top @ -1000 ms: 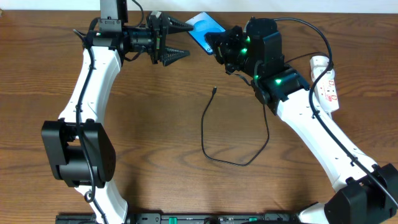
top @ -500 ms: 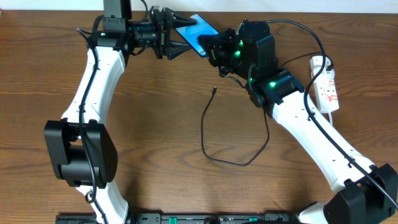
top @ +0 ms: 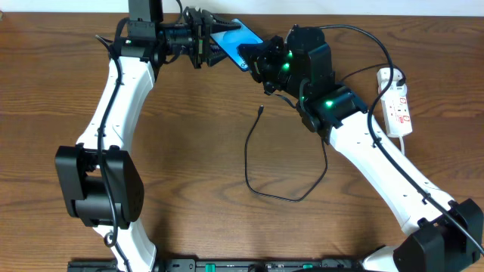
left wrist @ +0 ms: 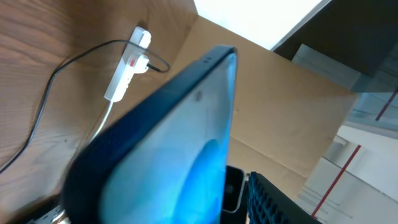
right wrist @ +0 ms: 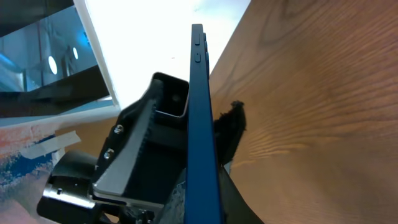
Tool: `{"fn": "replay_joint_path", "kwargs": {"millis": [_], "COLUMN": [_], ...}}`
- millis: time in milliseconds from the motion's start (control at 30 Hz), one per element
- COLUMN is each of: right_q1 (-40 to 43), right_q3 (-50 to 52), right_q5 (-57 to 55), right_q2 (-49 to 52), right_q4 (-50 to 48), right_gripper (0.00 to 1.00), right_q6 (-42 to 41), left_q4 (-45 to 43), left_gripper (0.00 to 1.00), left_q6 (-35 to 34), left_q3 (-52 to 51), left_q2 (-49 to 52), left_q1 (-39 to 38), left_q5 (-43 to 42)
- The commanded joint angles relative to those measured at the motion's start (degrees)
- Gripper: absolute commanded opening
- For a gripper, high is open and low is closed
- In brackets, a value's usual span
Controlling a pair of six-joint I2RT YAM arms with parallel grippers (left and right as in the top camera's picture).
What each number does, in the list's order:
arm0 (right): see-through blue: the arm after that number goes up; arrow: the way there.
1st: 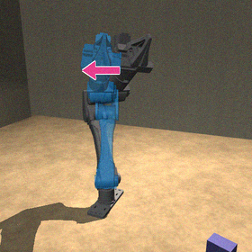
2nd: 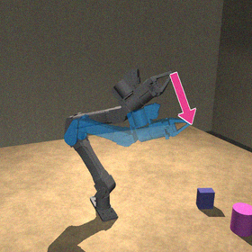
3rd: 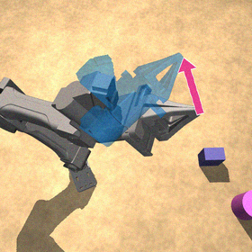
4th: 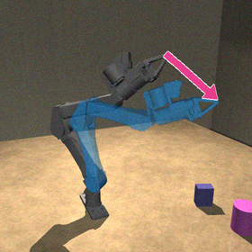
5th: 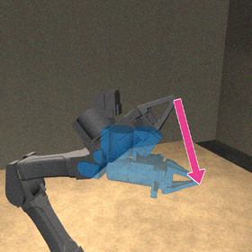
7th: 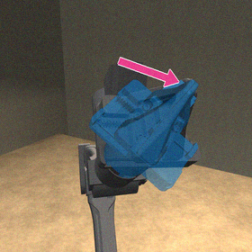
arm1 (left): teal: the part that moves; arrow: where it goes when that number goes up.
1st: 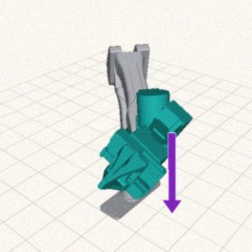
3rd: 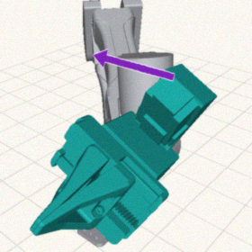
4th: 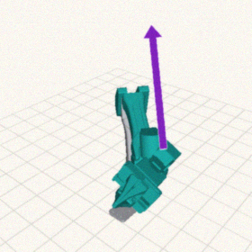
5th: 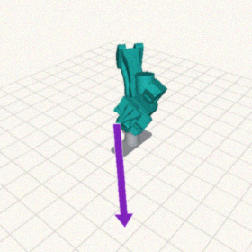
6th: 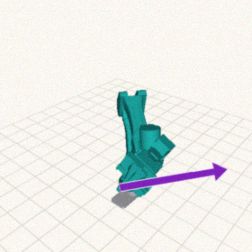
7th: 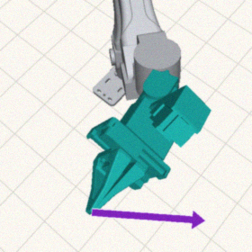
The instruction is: Plug charger to phone and switch on socket
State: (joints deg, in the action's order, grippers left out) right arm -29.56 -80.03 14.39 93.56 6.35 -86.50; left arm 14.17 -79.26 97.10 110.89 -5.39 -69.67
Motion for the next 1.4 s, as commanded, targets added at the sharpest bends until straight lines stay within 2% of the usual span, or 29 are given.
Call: {"fn": "replay_joint_path", "kwargs": {"millis": [0, 467, 767, 1133, 1367], "right_q1": [-0.68, -1.29, -1.29, -1.27, -1.22], "right_q3": [-0.42, -0.42, -0.42, -0.42, -0.42], "right_q5": [-0.76, -0.74, 1.42, 1.68, 2.1], "right_q2": [0.52, 1.25, 1.25, 1.29, 1.29], "right_q4": [-0.59, -0.83, -0.94, -2.86, -3.39], "right_gripper": [0.01, 0.02, 0.01, 0.01, 0.01], "right_q6": [-0.28, -1.4, -8.07, -8.28, -9.05], "left_q4": [-1.51, -1.68, -1.68, -7.08, -7.06], "left_gripper": [0.49, 0.28, 0.28, 0.28, 0.26], "left_q6": [-2.8, -5.38, -5.81, -8.55, -8.52], "left_q3": [0.66, 0.66, 0.66, 0.66, 0.63], "left_q2": [-1.49, -1.49, -1.49, -1.49, -1.49], "left_q1": [-0.31, -0.59, -0.59, -0.9, -1.29], "left_q5": [0.35, 1.9, 1.7, -0.37, -0.37]}}
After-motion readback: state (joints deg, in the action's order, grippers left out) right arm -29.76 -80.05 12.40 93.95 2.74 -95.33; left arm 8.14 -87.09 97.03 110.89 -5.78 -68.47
